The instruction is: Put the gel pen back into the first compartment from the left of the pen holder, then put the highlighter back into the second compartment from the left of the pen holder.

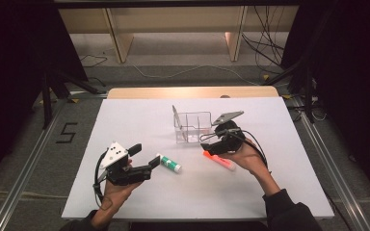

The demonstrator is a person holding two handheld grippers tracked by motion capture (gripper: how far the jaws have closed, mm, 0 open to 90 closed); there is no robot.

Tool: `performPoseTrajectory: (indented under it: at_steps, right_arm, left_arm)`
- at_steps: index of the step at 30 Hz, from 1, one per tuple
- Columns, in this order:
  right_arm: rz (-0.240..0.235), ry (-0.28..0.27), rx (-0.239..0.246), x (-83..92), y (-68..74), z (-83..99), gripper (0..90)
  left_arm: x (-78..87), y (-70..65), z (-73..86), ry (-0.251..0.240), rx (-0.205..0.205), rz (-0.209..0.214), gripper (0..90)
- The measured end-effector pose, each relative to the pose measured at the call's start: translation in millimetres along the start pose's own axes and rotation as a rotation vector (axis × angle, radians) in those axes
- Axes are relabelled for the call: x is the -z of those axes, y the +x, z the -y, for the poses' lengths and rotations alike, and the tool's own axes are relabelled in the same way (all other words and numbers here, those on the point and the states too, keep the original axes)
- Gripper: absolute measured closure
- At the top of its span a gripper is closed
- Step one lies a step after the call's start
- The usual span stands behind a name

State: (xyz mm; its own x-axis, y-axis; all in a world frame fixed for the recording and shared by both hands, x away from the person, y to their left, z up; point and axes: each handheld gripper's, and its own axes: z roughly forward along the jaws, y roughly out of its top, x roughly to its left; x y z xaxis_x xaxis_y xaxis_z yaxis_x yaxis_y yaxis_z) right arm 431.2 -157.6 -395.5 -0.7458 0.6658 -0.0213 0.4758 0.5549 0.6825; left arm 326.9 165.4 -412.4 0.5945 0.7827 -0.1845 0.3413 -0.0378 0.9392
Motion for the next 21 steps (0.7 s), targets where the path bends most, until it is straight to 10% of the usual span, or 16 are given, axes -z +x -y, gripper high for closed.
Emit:
performPoseTrajectory:
  at_steps: [21]
  right_arm:
    - [-0.004, 0.159, 0.02, -5.4, -6.9, 14.6, 25.1]
  left_arm:
    - [-1.5, -0.3, 0.0, 0.005, -0.008, 0.001, 16.8]
